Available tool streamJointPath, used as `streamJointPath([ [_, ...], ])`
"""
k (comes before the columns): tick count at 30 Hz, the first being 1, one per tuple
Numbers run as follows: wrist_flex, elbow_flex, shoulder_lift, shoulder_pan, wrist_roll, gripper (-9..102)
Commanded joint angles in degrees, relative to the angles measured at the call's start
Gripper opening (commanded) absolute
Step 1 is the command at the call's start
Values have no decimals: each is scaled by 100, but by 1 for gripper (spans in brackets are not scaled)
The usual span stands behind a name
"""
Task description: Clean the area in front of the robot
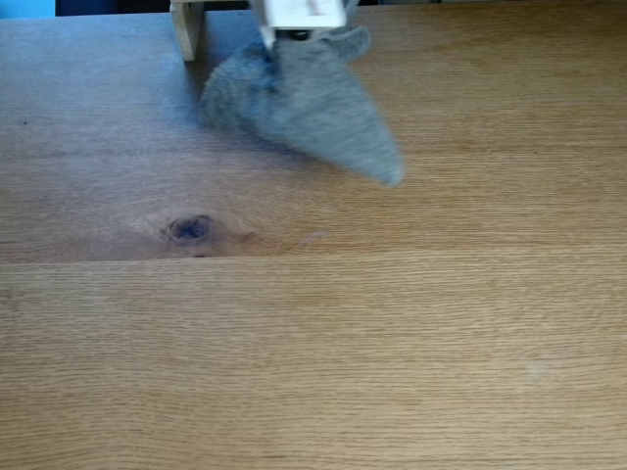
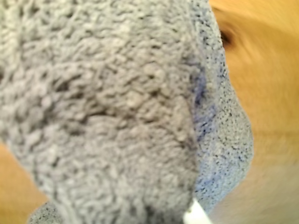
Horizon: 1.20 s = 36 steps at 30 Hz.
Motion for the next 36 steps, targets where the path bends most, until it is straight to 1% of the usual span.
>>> streamJointPath([
  [1, 378, -475, 492, -571, -492, 0],
  [5, 1239, -466, 352, -1072, -835, 0],
  [7, 1187, -466, 176, -1178, -853, 0],
  [10, 642, -466, -158, -1204, -791, 0],
  [13, -237, -466, -677, -1222, -791, 0],
  [19, -2558, -545, -2215, -1248, -905, 0],
  [26, -4896, -562, -3604, -1283, -1011, 0],
  [31, -7163, -562, -4939, -1081, -1213, 0],
  [33, -7734, -571, -5414, -1037, -1389, 0],
  [36, -8174, -571, -6038, -993, -1626, 0],
])
